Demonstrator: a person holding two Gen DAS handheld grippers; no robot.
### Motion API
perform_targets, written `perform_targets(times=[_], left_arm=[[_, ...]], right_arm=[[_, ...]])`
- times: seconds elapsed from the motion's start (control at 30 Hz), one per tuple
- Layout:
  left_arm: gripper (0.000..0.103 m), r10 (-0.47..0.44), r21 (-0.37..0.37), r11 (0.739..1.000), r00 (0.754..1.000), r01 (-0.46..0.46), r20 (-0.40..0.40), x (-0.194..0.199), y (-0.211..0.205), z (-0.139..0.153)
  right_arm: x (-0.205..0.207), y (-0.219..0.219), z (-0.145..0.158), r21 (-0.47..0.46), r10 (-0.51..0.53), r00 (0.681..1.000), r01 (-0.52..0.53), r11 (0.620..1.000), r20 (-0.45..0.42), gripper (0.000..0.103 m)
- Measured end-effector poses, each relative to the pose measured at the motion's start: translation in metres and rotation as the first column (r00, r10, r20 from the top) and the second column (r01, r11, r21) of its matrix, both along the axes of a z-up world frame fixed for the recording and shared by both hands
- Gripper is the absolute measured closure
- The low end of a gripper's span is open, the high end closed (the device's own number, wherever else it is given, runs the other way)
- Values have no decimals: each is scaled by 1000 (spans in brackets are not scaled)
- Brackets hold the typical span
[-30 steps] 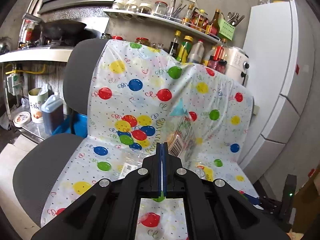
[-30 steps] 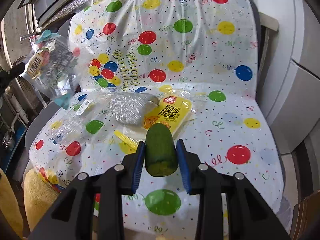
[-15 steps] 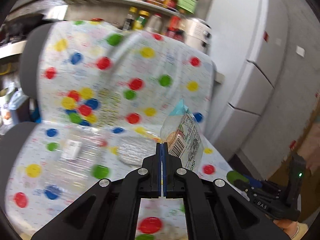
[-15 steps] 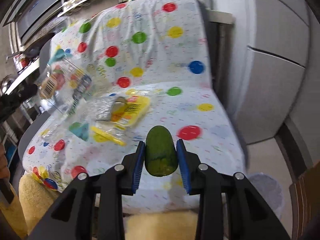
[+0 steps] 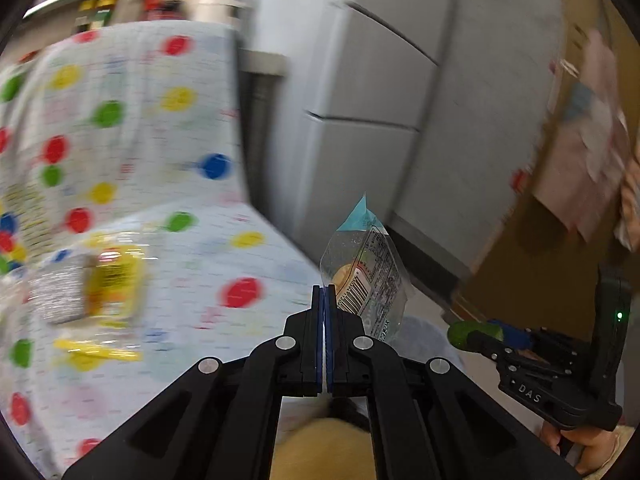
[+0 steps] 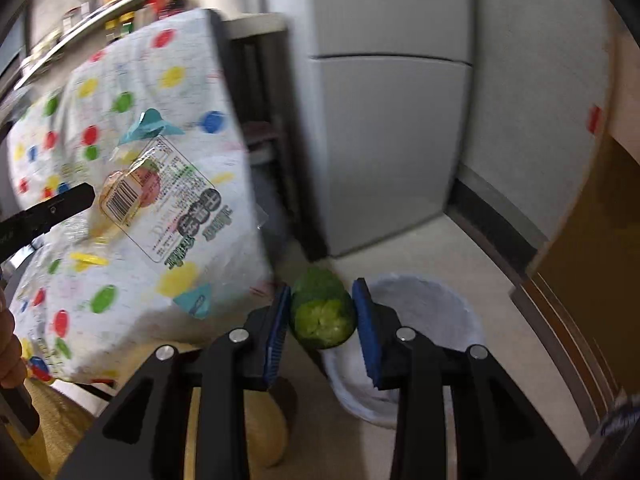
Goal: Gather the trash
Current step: 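Carry bag and green item over the trash bin and open both tools, then move both tools back over the chair seat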
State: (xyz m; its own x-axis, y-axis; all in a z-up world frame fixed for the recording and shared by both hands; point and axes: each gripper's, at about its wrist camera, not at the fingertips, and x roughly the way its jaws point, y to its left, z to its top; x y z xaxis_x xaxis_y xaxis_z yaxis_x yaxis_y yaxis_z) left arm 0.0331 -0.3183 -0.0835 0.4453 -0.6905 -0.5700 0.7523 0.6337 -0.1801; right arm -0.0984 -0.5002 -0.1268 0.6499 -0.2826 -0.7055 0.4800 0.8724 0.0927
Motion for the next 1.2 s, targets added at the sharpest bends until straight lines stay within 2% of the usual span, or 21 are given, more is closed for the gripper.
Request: perform_targets(times=[0.13,0.23,0.53,0.63,0.7,0.87,1.07,1.2], left_arm=[[103,-113,54,992,993,114,-11,-21,-52,-21],[103,-153,103,983,988,154,-25,-29,-84,-42],[102,-181,197,960,979,198,-98,-29,-141,-91],[96,-192,217,951,970,221,-146,-24,-155,-104],[95,-191,222,949,968,224,-162,-20,-159,-108],[58,-149,196,963,972,184,-180,-11,-149,-108],[57,-105,181,975,984,130,-141,-2,-120,-90],[53,-64,172,982,993,80,-100,2,-87,-73]], right_arm=[[-24,-24,-18,2,-79,996,79,997,-28,71],[-32,-43,-37,28,-121,991,122,992,-57,72],[-22,-99,-90,166,-198,974,214,963,-108,71],[-18,-111,-98,204,-205,973,224,953,-111,67],[-16,-116,-98,211,-211,973,227,951,-99,66],[-19,-115,-89,209,-203,977,214,954,-70,65],[-27,-95,-64,172,-181,983,186,967,-40,65],[-32,-72,-32,133,-158,987,155,979,14,64]])
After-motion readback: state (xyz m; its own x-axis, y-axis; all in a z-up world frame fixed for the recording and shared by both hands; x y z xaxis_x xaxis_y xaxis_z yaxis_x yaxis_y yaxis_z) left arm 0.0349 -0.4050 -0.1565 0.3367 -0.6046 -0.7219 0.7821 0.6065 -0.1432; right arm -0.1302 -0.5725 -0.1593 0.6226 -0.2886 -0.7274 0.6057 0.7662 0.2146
